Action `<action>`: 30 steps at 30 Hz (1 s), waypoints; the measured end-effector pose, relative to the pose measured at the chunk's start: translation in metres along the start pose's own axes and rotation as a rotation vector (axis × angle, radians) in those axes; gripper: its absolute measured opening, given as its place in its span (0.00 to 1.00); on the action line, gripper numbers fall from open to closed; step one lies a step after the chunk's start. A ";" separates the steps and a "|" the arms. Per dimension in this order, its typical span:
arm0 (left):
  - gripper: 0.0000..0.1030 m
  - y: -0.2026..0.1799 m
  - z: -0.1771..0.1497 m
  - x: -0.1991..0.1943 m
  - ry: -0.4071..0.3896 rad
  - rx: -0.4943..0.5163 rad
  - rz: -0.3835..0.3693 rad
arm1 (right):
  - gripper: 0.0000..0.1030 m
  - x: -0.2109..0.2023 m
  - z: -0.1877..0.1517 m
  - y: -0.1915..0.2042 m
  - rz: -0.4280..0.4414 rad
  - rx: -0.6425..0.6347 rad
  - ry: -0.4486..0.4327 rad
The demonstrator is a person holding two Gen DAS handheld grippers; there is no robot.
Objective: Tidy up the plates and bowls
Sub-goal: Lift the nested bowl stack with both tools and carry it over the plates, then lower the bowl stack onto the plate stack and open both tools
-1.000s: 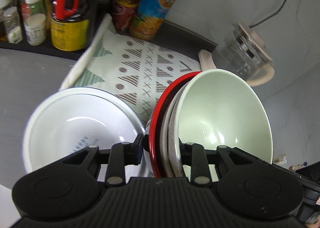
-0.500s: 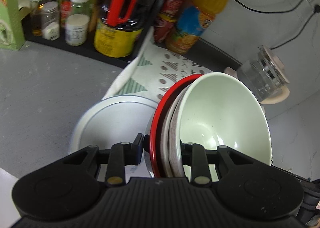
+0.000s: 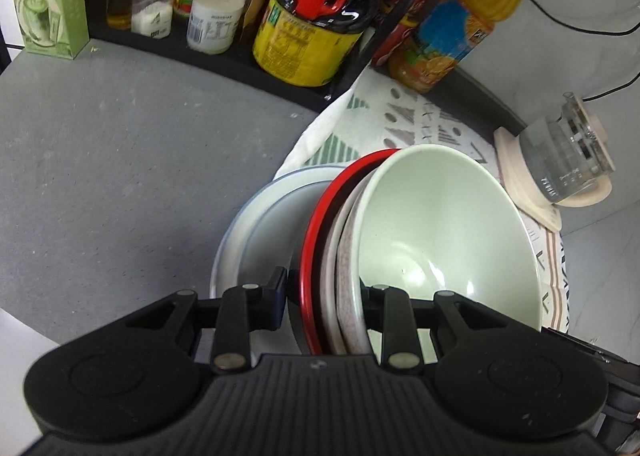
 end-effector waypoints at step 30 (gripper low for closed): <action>0.32 0.008 0.012 0.011 0.070 0.066 -0.045 | 0.35 0.012 -0.004 0.009 -0.101 0.087 -0.025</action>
Point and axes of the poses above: each gripper's, at about its wrist camera, not at the fingertips, and x roughly the way its jaws point, y to its left, z to its top, the point moved 10 cm from there along x, roughly the way its jaws point, and after that the axes turned 6 degrees about -x, right-handed, at the moved point
